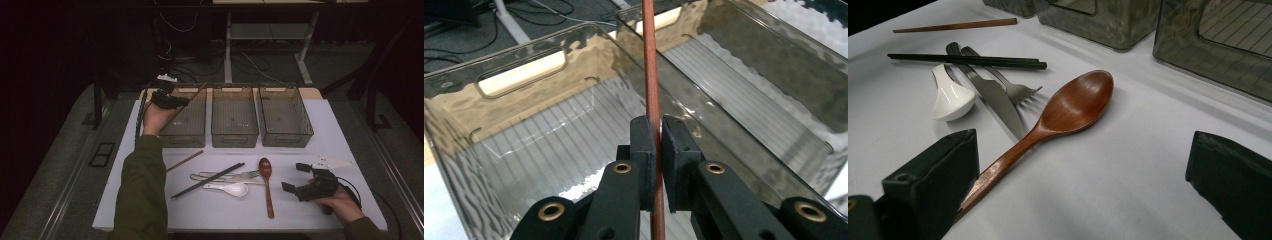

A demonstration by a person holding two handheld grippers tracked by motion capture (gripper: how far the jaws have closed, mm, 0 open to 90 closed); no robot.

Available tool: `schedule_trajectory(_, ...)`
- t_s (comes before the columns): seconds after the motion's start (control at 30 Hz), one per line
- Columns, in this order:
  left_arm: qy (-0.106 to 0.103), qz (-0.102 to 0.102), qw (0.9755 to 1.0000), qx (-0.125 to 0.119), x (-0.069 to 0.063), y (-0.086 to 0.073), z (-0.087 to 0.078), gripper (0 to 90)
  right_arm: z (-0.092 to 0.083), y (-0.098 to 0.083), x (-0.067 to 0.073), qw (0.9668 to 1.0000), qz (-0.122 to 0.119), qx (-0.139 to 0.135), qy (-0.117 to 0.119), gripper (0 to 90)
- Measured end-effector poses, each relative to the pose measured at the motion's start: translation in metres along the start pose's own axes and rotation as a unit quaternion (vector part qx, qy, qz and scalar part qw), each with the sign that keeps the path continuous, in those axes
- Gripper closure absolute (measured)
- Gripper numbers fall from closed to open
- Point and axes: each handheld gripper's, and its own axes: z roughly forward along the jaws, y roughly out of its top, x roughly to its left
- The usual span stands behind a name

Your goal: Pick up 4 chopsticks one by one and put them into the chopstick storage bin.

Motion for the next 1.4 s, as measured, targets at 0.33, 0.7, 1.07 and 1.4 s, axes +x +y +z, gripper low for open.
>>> schedule_trajectory(0.33, 0.023, -0.020, 0.9995, 0.000, 0.005, -0.004, 0.010, 83.2, 0.000, 0.000, 0.000, 1.0000, -0.001, 0.000, 0.001, 0.7)
schedule_trajectory(0.7, 0.036, -0.031, 0.9983, 0.032, 0.008, -0.015, 0.025, 82.9, 0.000, 0.000, 0.000, 1.0000, 0.001, -0.001, 0.001, 0.7)
schedule_trajectory(1.07, 0.045, -0.021, 0.9979, 0.042, 0.004, -0.015, 0.028, 77.3, 0.000, 0.000, 0.001, 1.0000, -0.001, -0.001, 0.002, 0.7)
schedule_trajectory(1.4, 0.035, -0.014, 0.9987, 0.033, 0.002, -0.013, 0.023, 61.9, 0.000, 0.000, 0.001, 1.0000, -0.001, 0.001, 0.001, 0.7)
